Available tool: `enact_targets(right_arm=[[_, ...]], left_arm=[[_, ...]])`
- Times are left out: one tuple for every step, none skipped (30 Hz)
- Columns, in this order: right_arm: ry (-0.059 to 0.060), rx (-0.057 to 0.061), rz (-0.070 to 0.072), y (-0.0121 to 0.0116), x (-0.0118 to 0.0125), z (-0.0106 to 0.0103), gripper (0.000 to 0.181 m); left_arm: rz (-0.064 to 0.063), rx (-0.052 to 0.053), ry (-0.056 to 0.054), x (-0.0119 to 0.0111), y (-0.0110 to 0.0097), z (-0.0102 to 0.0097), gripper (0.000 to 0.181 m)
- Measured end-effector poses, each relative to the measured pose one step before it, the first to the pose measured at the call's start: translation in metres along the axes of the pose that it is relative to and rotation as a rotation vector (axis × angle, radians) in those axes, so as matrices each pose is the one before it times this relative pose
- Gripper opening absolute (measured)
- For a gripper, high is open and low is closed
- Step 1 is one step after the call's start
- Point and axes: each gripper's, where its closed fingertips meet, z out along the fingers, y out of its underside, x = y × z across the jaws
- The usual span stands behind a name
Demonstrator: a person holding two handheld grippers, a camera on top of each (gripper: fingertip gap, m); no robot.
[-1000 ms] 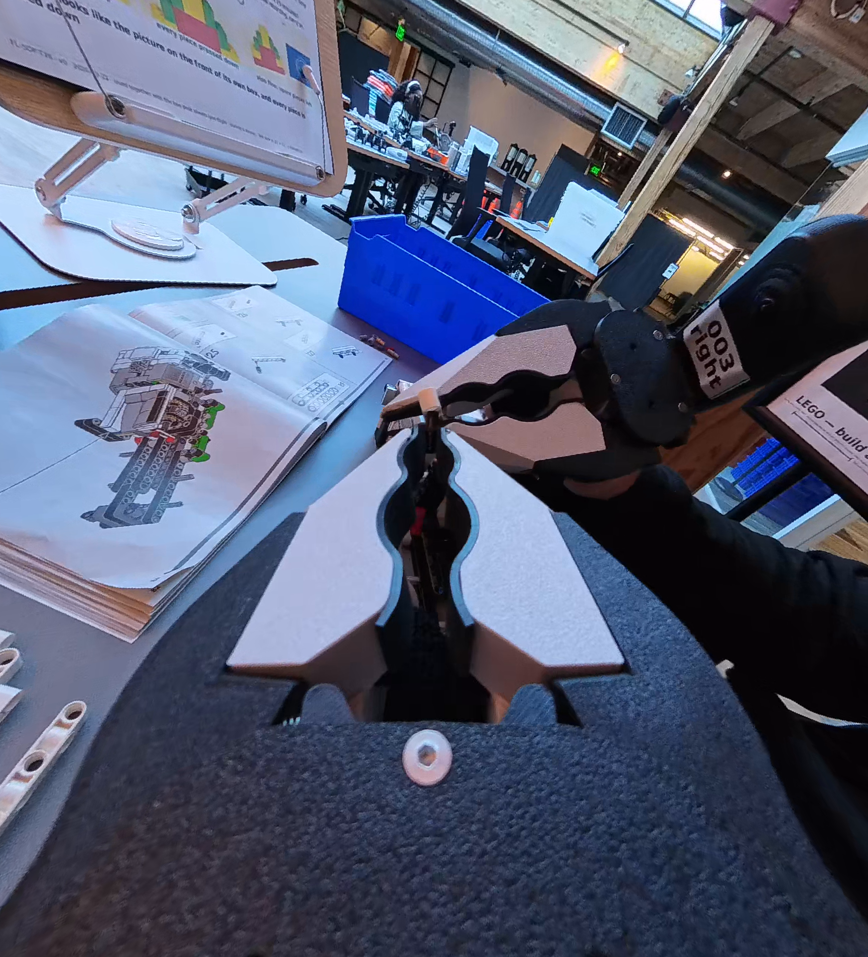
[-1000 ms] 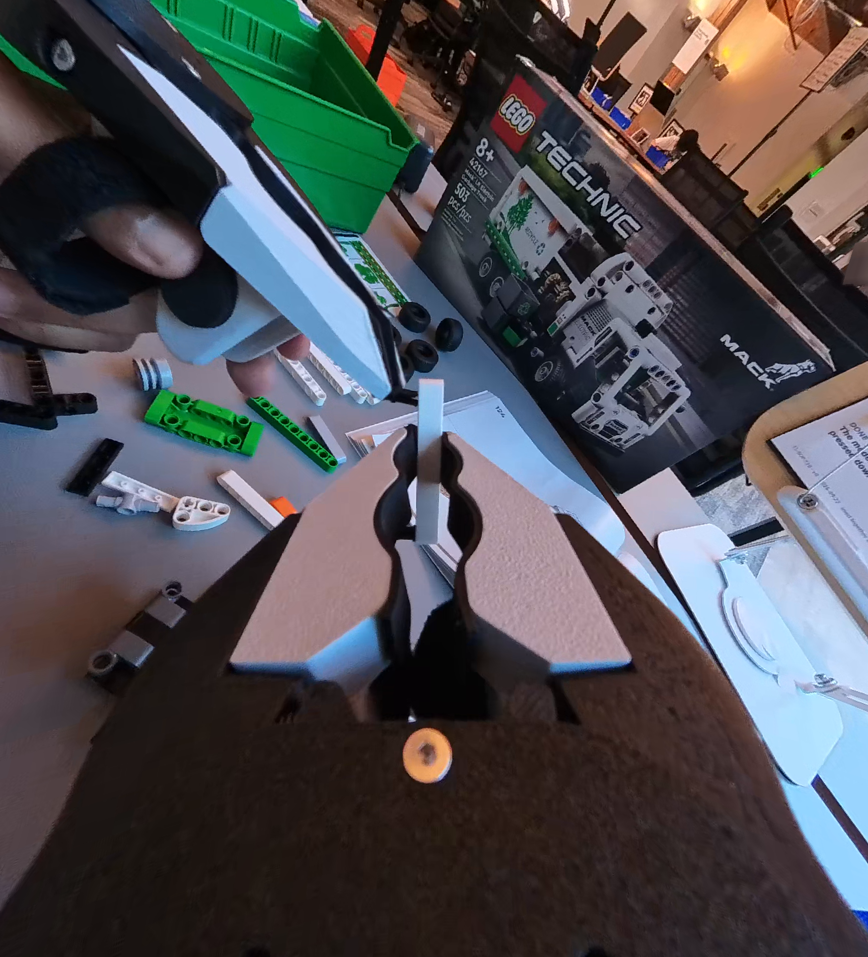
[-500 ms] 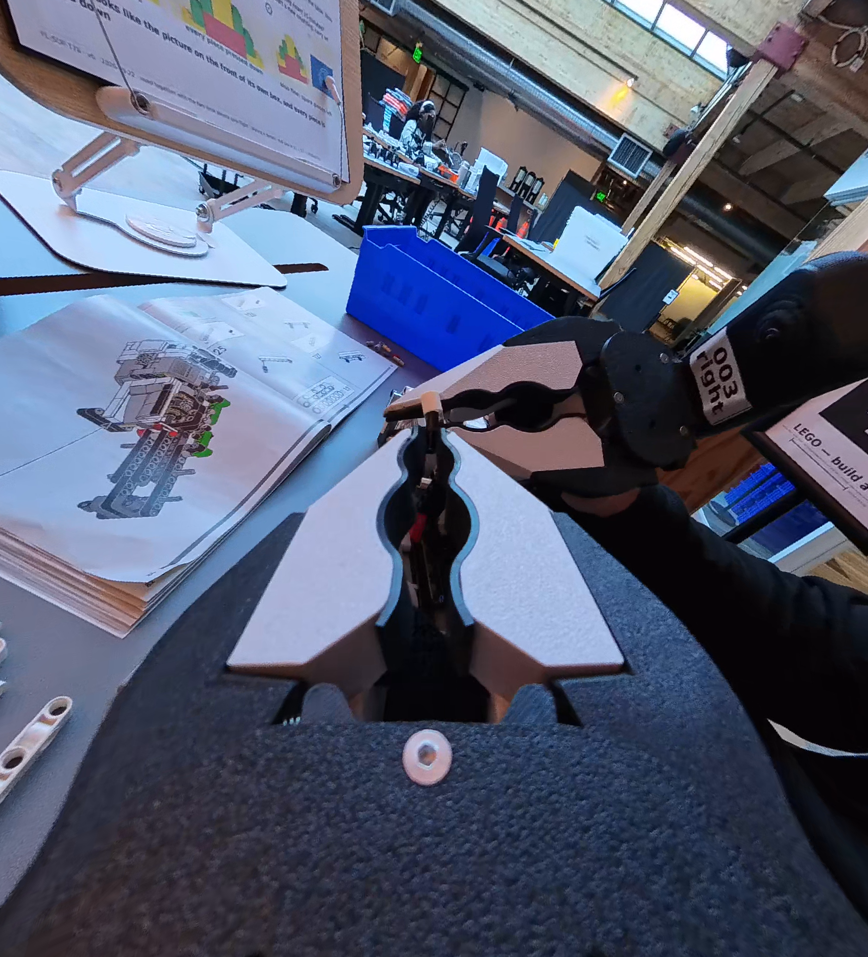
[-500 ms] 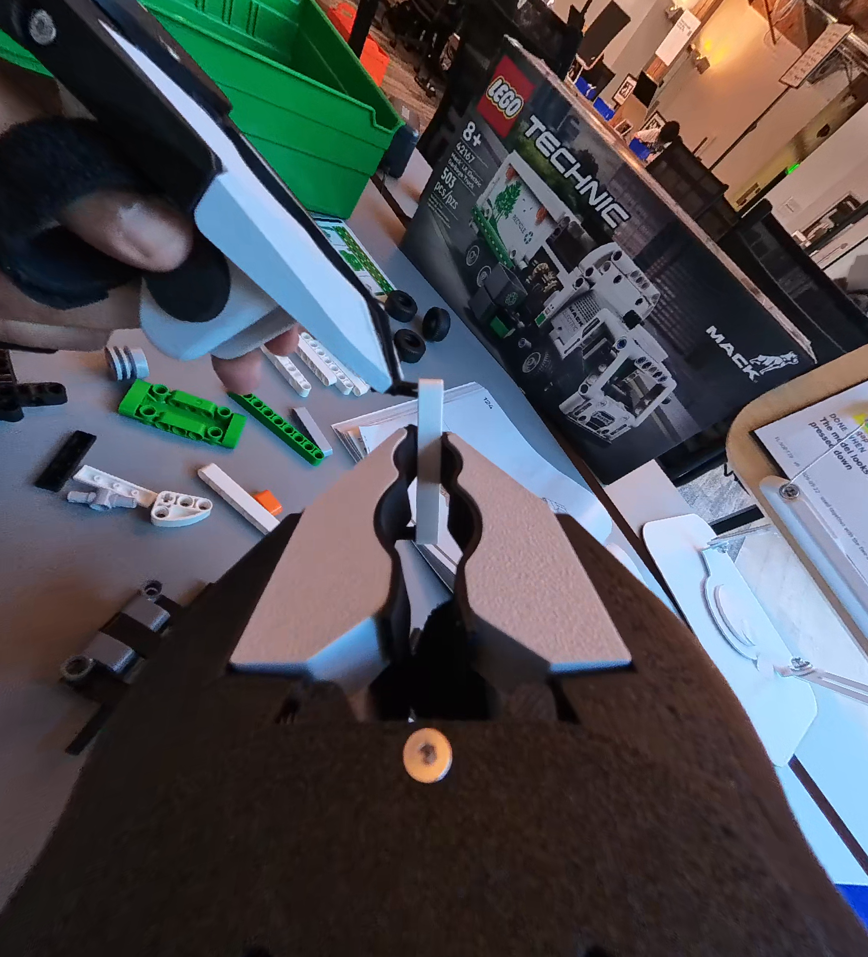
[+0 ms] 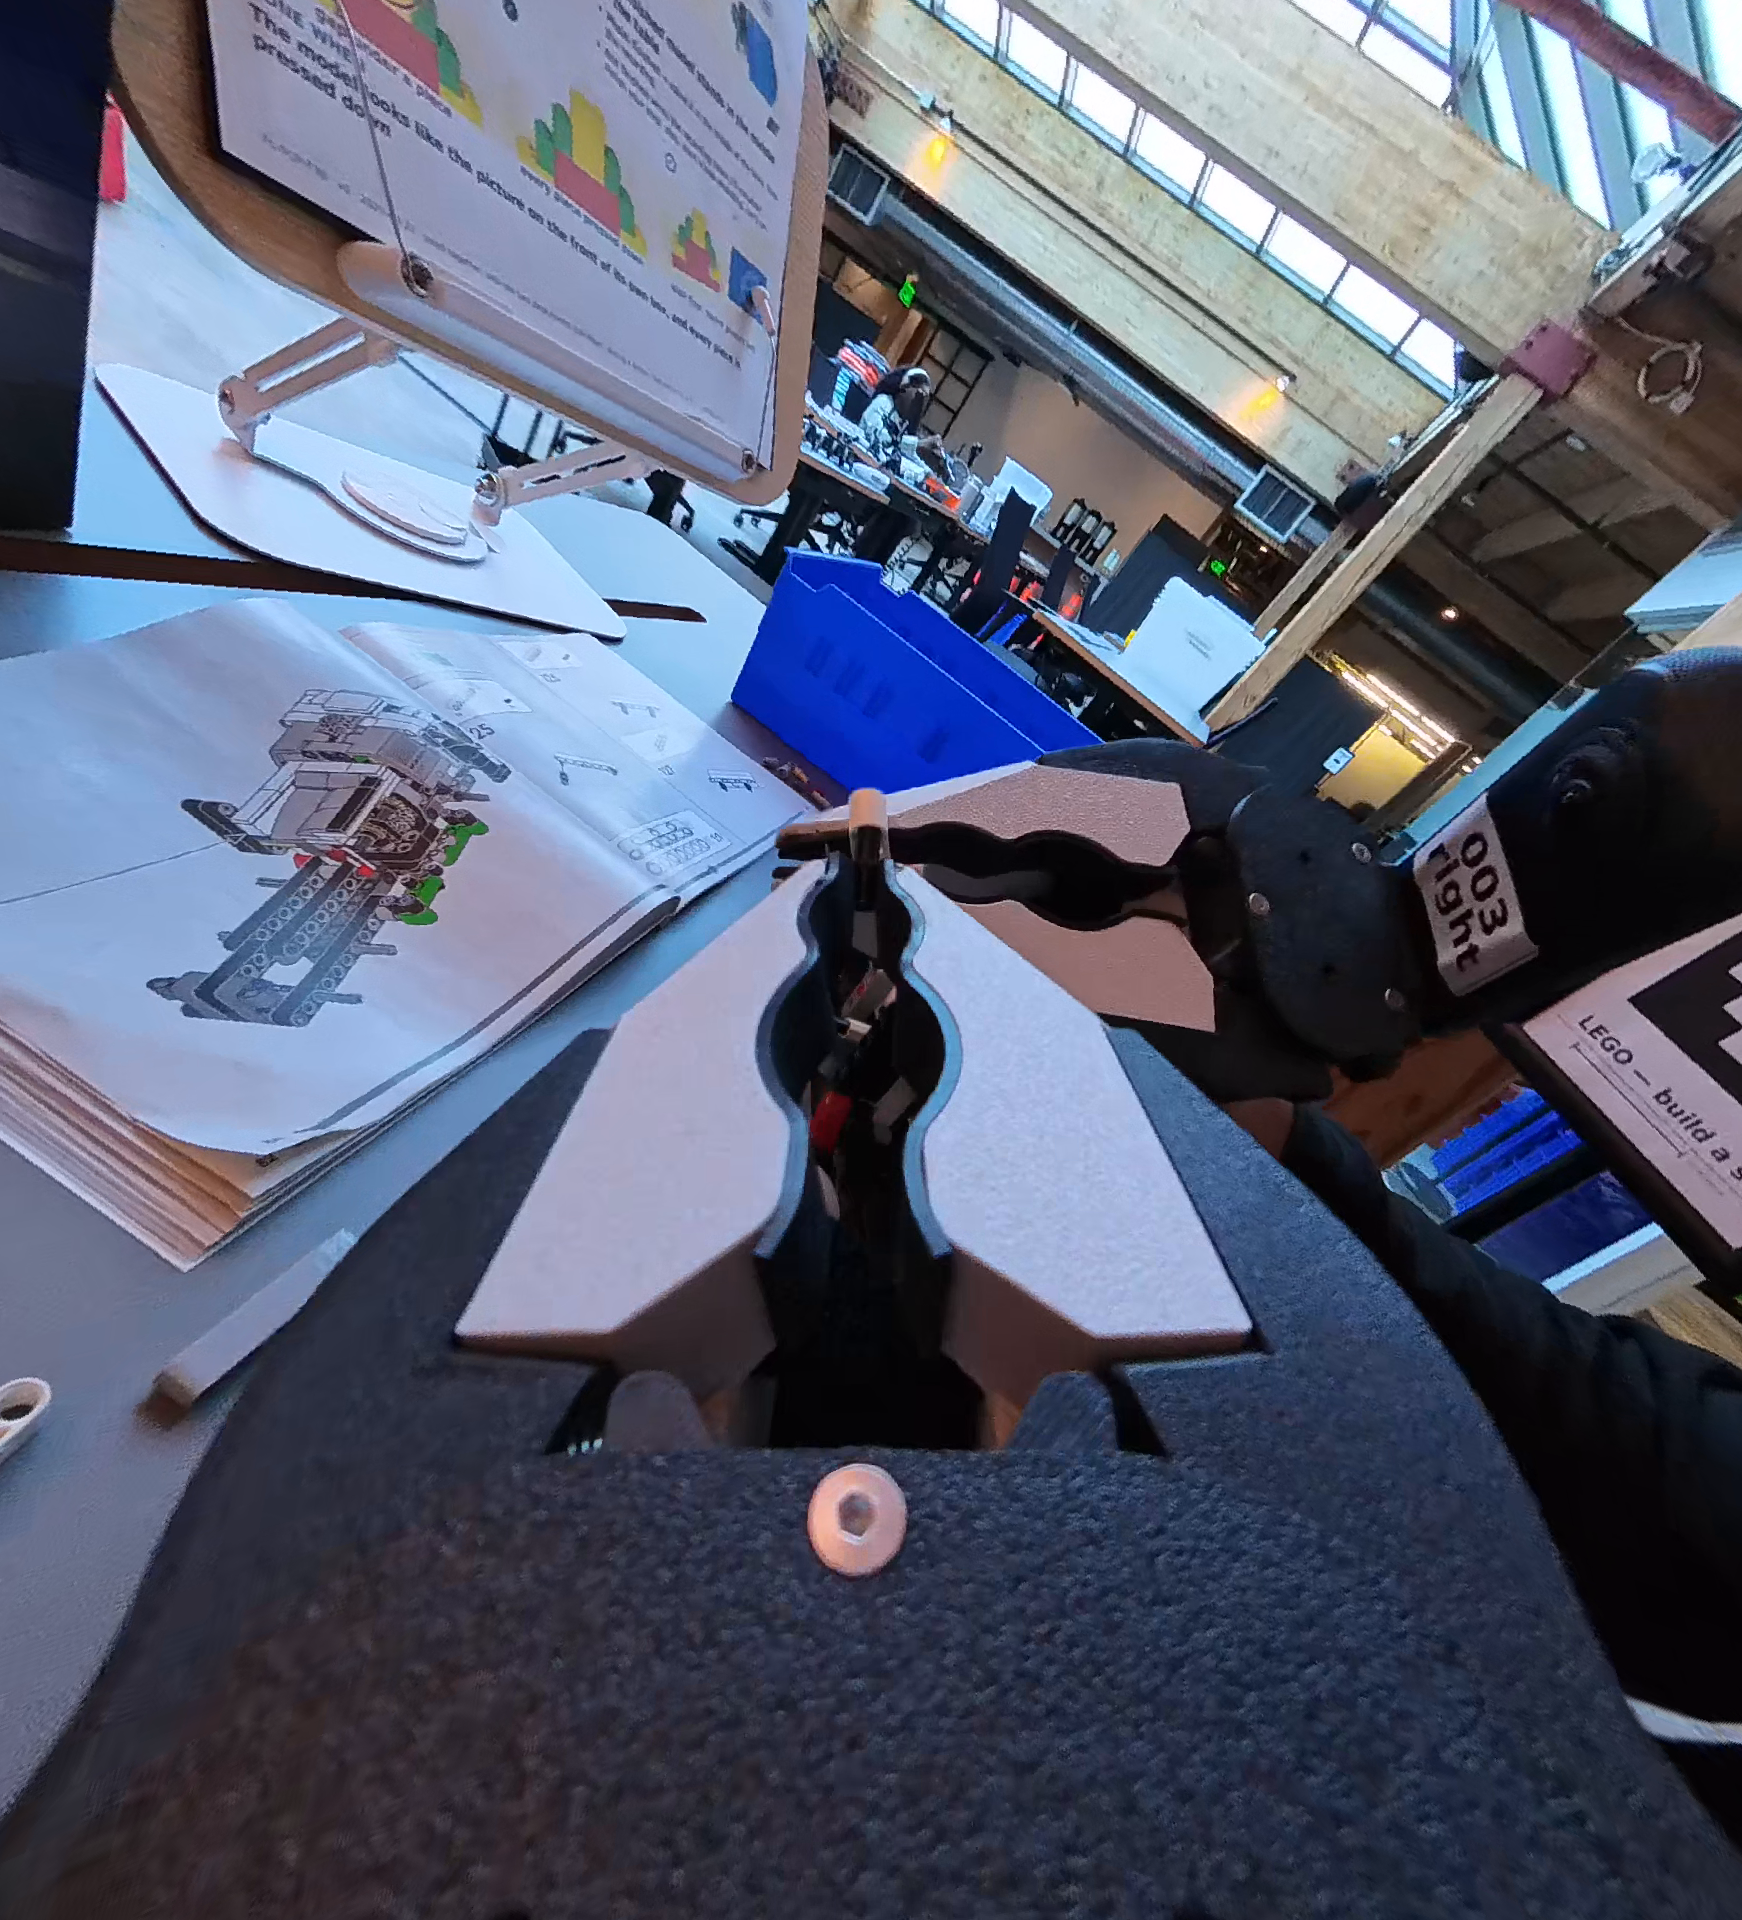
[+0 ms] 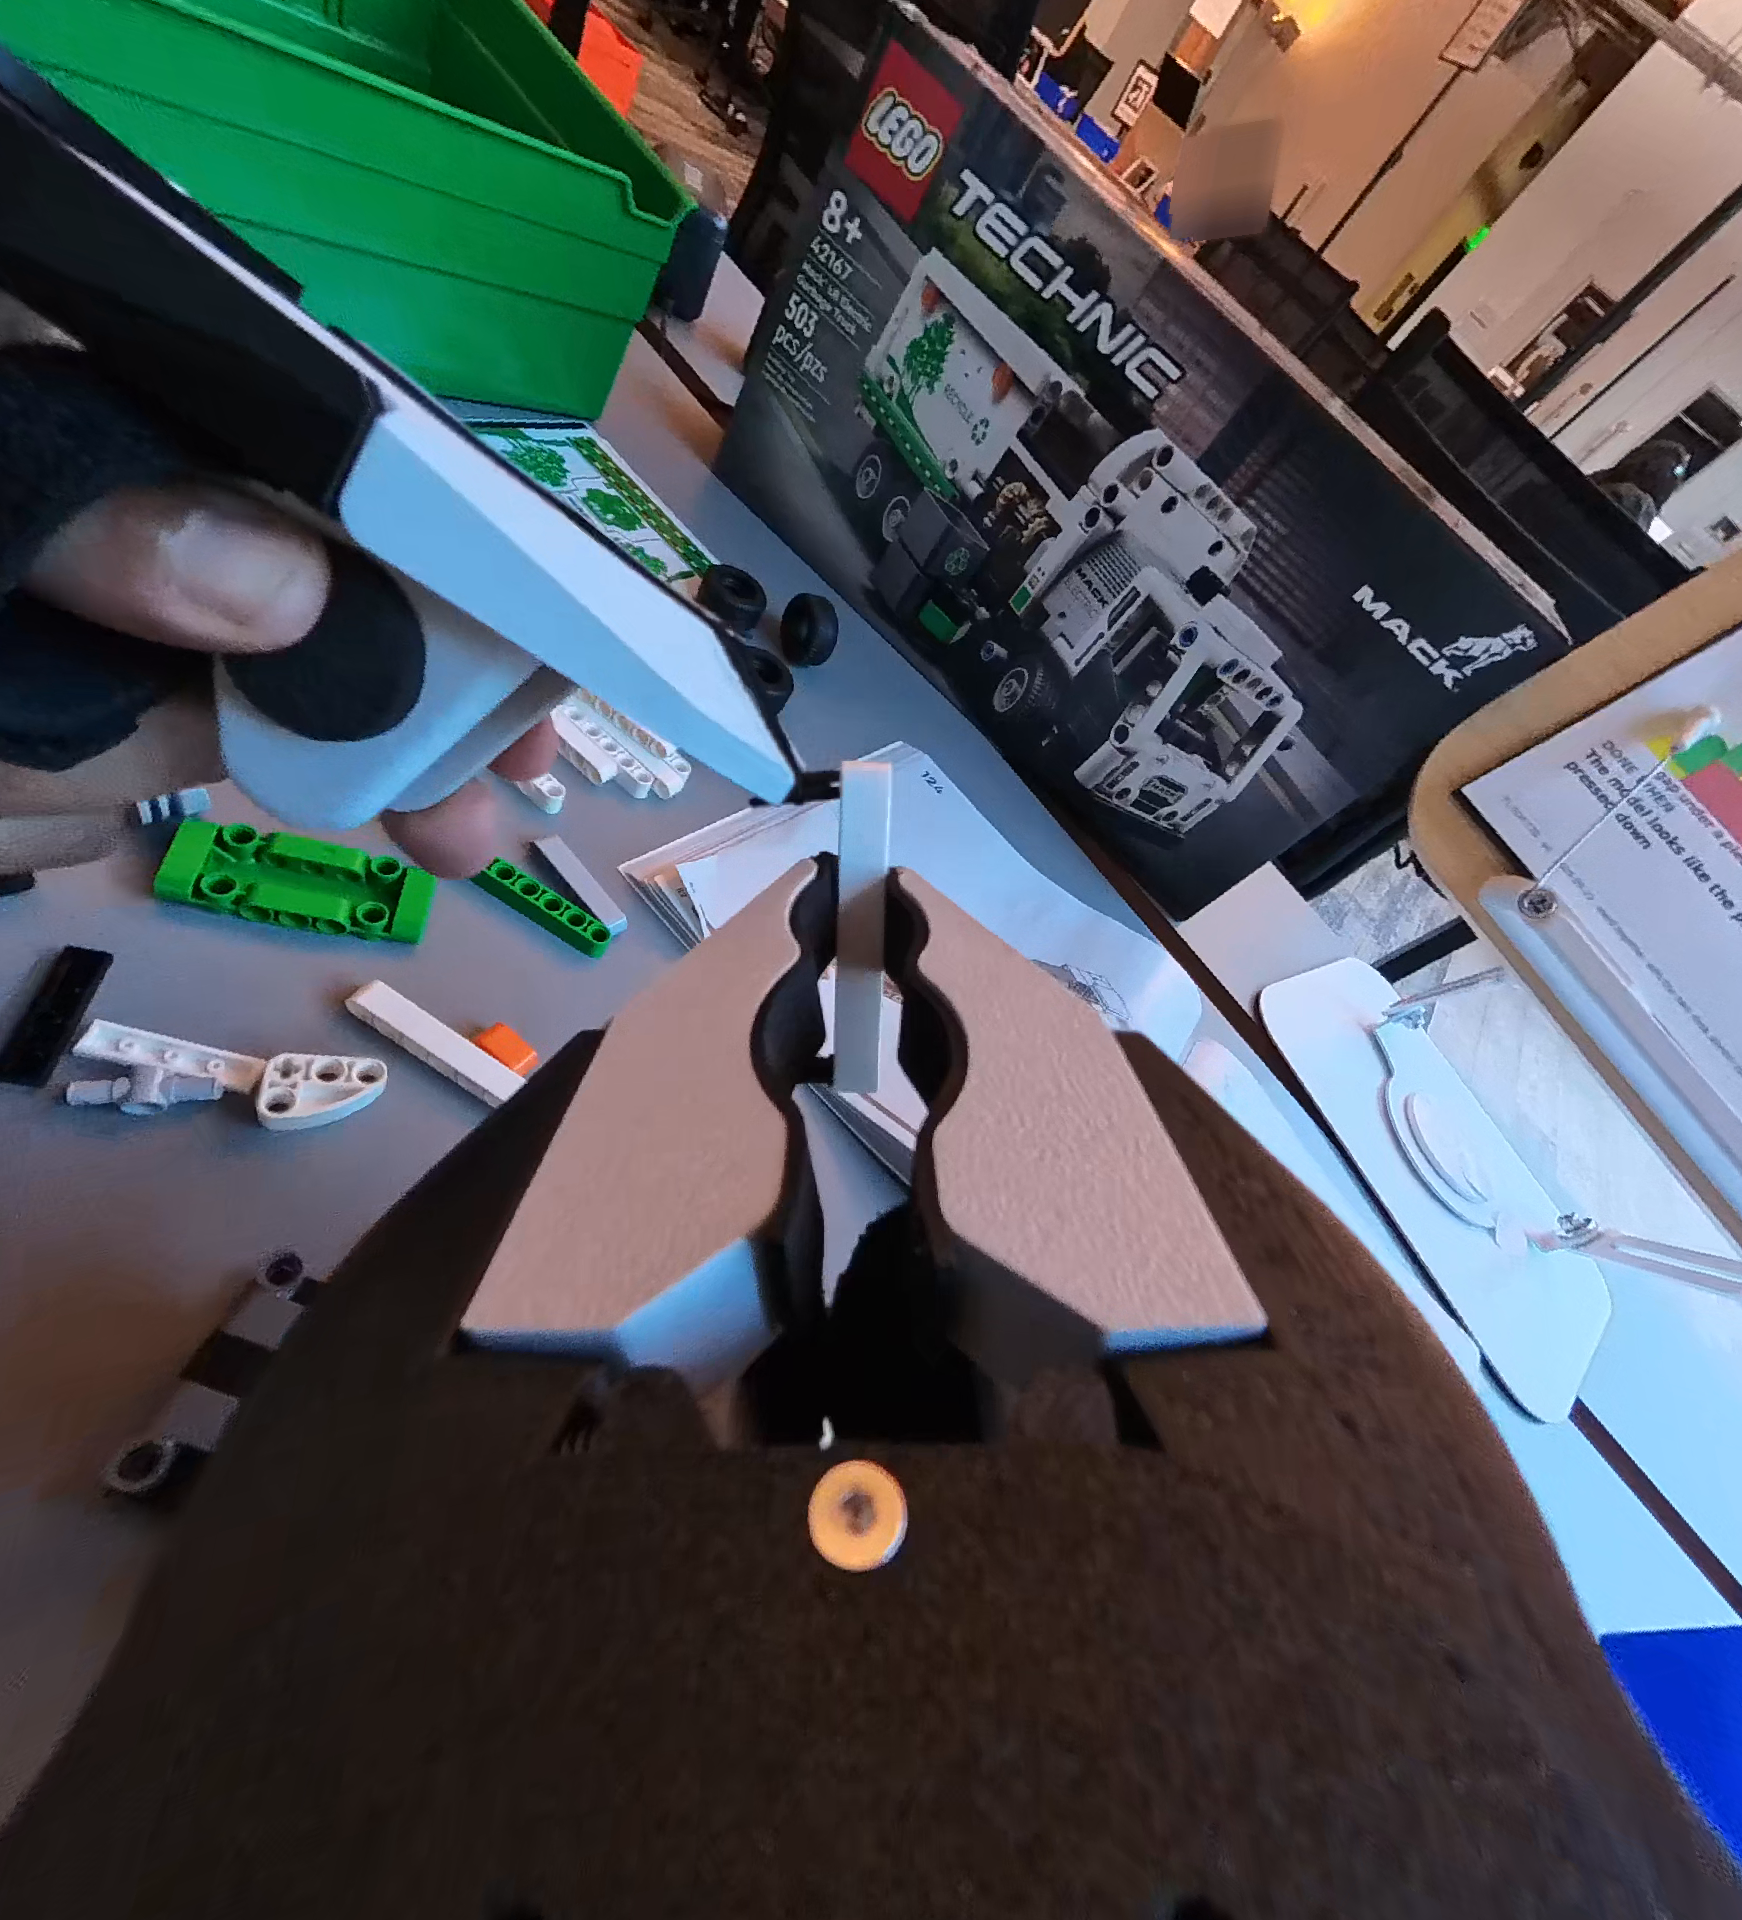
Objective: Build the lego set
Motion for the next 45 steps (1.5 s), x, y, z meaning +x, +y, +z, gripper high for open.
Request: enact_targets(right_arm=[[0.0088,-0.0035,0.0022,-0.0007,0.00047,0.0,0.007],[0.0088,-0.001,-0.0003,-0.0011,0.00026,-0.00034,0.007],[0.012,0.0014,-0.0094,-0.00127,0.0008,-0.0006,0.007],[0.0131,0.0024,-0.0188,-0.00112,0.00074,-0.0006,0.007],[0.0118,0.001,-0.0231,-0.00058,0.00076,-0.0007,0.007],[0.0093,-0.0021,-0.0224,-0.00001,0.00033,-0.00047,0.007],[0.0105,-0.0023,-0.0282,0.00039,0.00022,-0.00033,0.007],[0.0112,-0.0048,-0.0323,0.00056,0.00036,-0.00013,0.007],[0.0153,-0.0064,-0.0363,0.00082,0.00054,-0.0001,0.007],[0.0118,-0.0065,-0.0301,0.00055,0.00039,-0.00005,0.007],[0.0068,-0.006,-0.0237,0.00065,-0.00019,0.00001,0.007],[0.0056,-0.0034,-0.0185,0.0006,-0.00023,0.00015,0.007],[0.001,-0.003,-0.013,0.00066,-0.00047,0.00038,0.007],[-0.0002,-0.0035,-0.0113,0.00083,-0.00056,0.00026,0.007],[0.0005,0.0021,0.0026,0.00008,-0.00006,0.00016,0.007],[-0.0145,0.0009,0.0309,0.00021,-0.00122,0.00038,0.006],[-0.0229,0.0038,0.0428,0.00018,-0.00135,0.00064,0.007],[-0.0155,0.0084,0.0315,-0.00046,-0.00045,0.00037,0.007],[-0.0067,0.0023,0.0101,-0.00007,0.00014,-0.00003,0.007],[-0.0004,-0.0011,0.0021,-0.00008,0.00013,-0.00017,0.007],[-0.003,-0.0012,0.0081,0.00002,-0.00036,-0.00008,0.007],[-0.0066,0.0,0.0071,-0.00008,-0.00059,-0.0001,0.007],[-0.0046,0.0012,0.0043,-0.00015,-0.00017,-0.00009,0.007],[-0.0042,0.0007,0.0056,-0.00001,0.00009,-0.00002,0.007],[-0.0042,-0.0021,0.0037,0.00049,-0.00027,0.00017,0.007],[-0.0014,-0.0017,-0.0011,0.00045,-0.00006,0.00015,0.007],[0.0011,-0.0015,-0.0031,0.00042,0.00006,0.0001,0.007],[0.0028,-0.0011,-0.0031,0.00022,0.00005,0.0,0.007],[0.0004,-0.0011,0.0014,0.00006,0.00013,0.00019,0.007],[0.0007,-0.0007,0.0043,0.00008,0.00013,0.00034,0.007],[0.0015,0.0015,0.0099,-0.00024,0.00026,0.00034,0.007],[-0.0004,-0.0019,0.0059,0.00012,-0.00005,0.00041,0.007],[0.0056,-0.003,-0.0093,0.00034,0.00029,0.00039,0.007],[0.01,-0.0054,-0.0174,0.00057,0.00053,0.00017,0.007],[0.0083,-0.003,-0.0147,0.00036,0.00033,-0.00028,0.007],[0.0081,0.0001,-0.0089,-0.00029,0.00076,-0.00043,0.007],[0.0041,-0.0021,-0.0078,-0.00016,0.00036,-0.00035,0.007],[0.0046,-0.0006,-0.0085,-0.00013,0.00024,-0.00004,0.007],[0.0024,-0.0029,-0.0063,0.00027,-0.00026,0.00025,0.007],[0.0,-0.0037,-0.0075,0.00071,-0.00055,0.00031,0.007],[0.0032,-0.0019,-0.0076,0.00028,-0.00019,0.00028,0.007],[0.0018,-0.0008,-0.0049,0.00013,0.00017,-0.00002,0.007],[-0.0046,-0.0004,0.0079,0.00002,-0.00021,-0.00011,0.007],[-0.0081,0.0032,0.0178,-0.00016,-0.00047,0.00006,0.007],[-0.0062,0.0042,0.011,-0.00011,-0.00014,0.00002,0.007]], left_arm=[[0.007,0.0063,-0.0063,0.00021,-0.00068,0.00007,0.001],[0.0017,0.0062,-0.002,0.00058,-0.00083,-0.00008,0.001],[-0.0076,0.0044,0.0027,0.00084,-0.00102,-0.00027,0.001],[-0.0111,0.0011,0.0065,0.00099,-0.00062,-0.00033,0.002],[-0.0046,-0.0058,0.0073,0.00079,0.0002,-0.0001,0.002],[-0.0016,-0.0093,0.0066,0.00022,0.00039,-0.00013,0.002],[-0.0006,-0.0126,0.0049,-0.00011,0.00096,-0.00017,0.002],[0.0013,-0.0152,0.003,-0.00037,0.00103,-0.00017,0.002],[-0.0006,-0.0109,0.0026,-0.00041,0.00049,-0.00042,0.002],[-0.0018,-0.0111,0.0034,-0.00041,0.00086,-0.00022,0.002],[-0.0015,-0.0062,0.0021,-0.00054,0.00023,-0.00048,0.002],[0.0001,-0.0031,0.0012,-0.00045,-0.0001,-0.00037,0.002],[0.0036,-0.0072,-0.0011,-0.00073,0.00052,-0.00016,0.002],[0.0042,-0.0048,-0.0002,-0.00051,0.0004,-0.00002,0.002],[0.0014,-0.0015,0.0034,-0.00018,0.00019,0.00007,0.002],[-0.0012,-0.0001,0.0022,-0.00062,0.00017,0.00009,0.002],[-0.001,0.0042,0.0011,-0.00033,-0.00034,0.0,0.002],[0.0012,0.0029,0.001,0.00018,-0.0002,0.00018,0.001],[0.0039,0.0008,-0.0004,0.00013,-0.00017,0.00026,0.001],[0.0031,-0.0006,-0.0021,0.00011,0.00001,0.00009,0.001],[0.0033,-0.004,-0.001,0.0002,0.00044,0.00005,0.002],[0.0021,-0.001,-0.0006,0.00015,0.00003,-0.00021,0.001],[0.0005,0.0004,0.0002,0.0002,-0.00027,-0.00017,0.001],[0.0019,-0.0011,-0.0019,-0.00005,0.00001,0.00019,0.001],[0.0026,-0.0002,-0.0051,-0.00033,0.00002,0.00013,0.001],[0.0055,-0.0015,-0.0056,-0.00023,0.00032,0.00015,0.001],[0.0058,-0.0007,-0.0049,-0.00028,0.00024,0.00017,0.001],[0.0025,0.0042,-0.0043,-0.00021,-0.00033,-0.00004,0.001],[0.0015,0.0023,-0.0058,-0.00035,0.00003,0.00005,0.001],[0.0038,0.004,-0.0079,-0.00023,-0.00031,0.00006,0.001],[0.0086,0.0022,-0.0117,-0.00044,-0.00027,0.00012,0.001],[0.0164,0.0025,-0.0181,-0.00075,-0.00035,-0.00008,0.001],[0.0226,-0.0003,-0.0215,-0.0005,0.00013,0.00022,0.001],[0.0206,-0.0029,-0.0171,-0.00027,0.00055,0.00032,0.002],[0.0102,0.0004,-0.0087,0.00017,-0.00001,0.00017,0.001],[-0.001,0.0018,0.0015,0.00055,-0.00034,0.00015,0.001],[-0.0076,0.0003,0.0067,0.00017,-0.00014,0.0,0.001],[-0.0102,0.0012,0.0063,-0.00008,-0.00012,-0.00018,0.001],[-0.0068,-0.0017,0.0031,-0.0005,0.0005,-0.00009,0.001],[-0.0055,-0.0016,0.0018,-0.00051,0.0004,-0.00006,0.001],[-0.0071,0.0009,0.0031,-0.0002,0.00006,0.00001,0.001],[-0.0112,0.0028,0.0064,0.00006,-0.00014,0.00007,0.001],[-0.016,0.0053,0.008,0.00011,-0.00032,-0.00003,0.001],[-0.019,0.0068,0.0109,0.00024,-0.00051,-0.00003,0.001],[-0.0243,0.0056,0.013,0.00023,-0.00035,-0.00006,0.001]])
